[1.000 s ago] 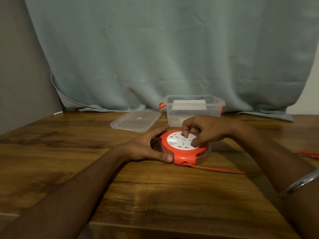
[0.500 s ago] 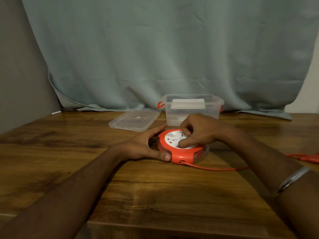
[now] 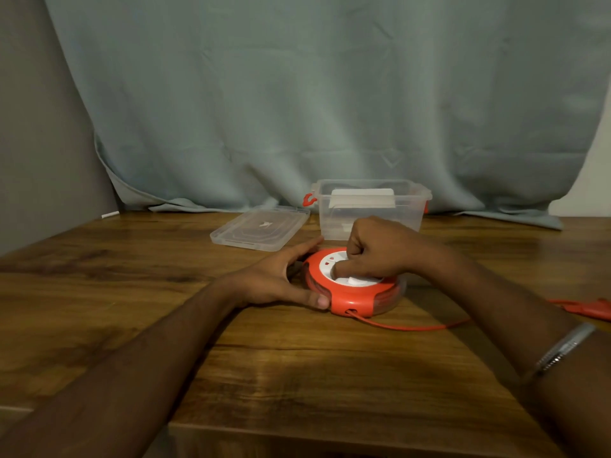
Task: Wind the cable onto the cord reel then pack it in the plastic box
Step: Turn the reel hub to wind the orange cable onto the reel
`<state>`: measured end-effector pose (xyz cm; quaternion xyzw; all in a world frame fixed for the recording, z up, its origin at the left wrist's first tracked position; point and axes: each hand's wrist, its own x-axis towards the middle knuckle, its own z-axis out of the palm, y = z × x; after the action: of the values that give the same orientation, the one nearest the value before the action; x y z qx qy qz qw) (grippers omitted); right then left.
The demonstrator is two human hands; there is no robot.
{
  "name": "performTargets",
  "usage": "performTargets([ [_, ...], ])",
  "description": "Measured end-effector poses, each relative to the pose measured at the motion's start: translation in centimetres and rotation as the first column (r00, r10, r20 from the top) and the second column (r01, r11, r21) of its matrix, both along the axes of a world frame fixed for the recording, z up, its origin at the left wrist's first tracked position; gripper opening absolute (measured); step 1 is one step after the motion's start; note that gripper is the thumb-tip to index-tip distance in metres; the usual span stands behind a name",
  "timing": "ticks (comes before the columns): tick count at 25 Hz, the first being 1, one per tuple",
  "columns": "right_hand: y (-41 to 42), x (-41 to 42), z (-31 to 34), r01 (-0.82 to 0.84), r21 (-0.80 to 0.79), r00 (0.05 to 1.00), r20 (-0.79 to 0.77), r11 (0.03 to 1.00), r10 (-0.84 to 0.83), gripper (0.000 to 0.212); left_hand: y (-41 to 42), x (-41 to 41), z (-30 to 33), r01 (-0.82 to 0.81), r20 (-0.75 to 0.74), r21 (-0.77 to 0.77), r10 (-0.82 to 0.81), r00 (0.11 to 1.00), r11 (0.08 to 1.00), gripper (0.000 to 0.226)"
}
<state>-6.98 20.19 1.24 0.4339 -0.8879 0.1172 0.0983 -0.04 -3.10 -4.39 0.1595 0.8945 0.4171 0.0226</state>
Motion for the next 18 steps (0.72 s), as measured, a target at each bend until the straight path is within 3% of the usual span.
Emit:
performTargets([
  [5,-0.9,-0.2,-0.5,-0.043,-0.021,0.998,-0.038,0.999,0.042,0.050,0.0,0.1,0.0,-0.004,-0.007,0.005,0.004,1.000,1.000,0.132],
  [8,0.4,-0.3,0.7,-0.124,-0.073,0.985,0.113,0.990,0.132,0.011,0.0,0.1,0.0,-0.012,-0.009,0.004,0.012,1.000,1.000,0.134],
  [11,2.2,-0.8,1.7,-0.136,-0.020,0.945,0.297,0.990,0.136,0.037,0.0,0.0,0.3,-0.017,0.007,-0.010,0.017,1.000,1.000,0.134],
  [18,3.0,-2.0,1.4,-0.080,-0.047,0.915,0.392,0.996,0.092,0.059,0.0,0.2,0.5,-0.010,0.019,-0.010,0.010,1.000,1.000,0.129],
])
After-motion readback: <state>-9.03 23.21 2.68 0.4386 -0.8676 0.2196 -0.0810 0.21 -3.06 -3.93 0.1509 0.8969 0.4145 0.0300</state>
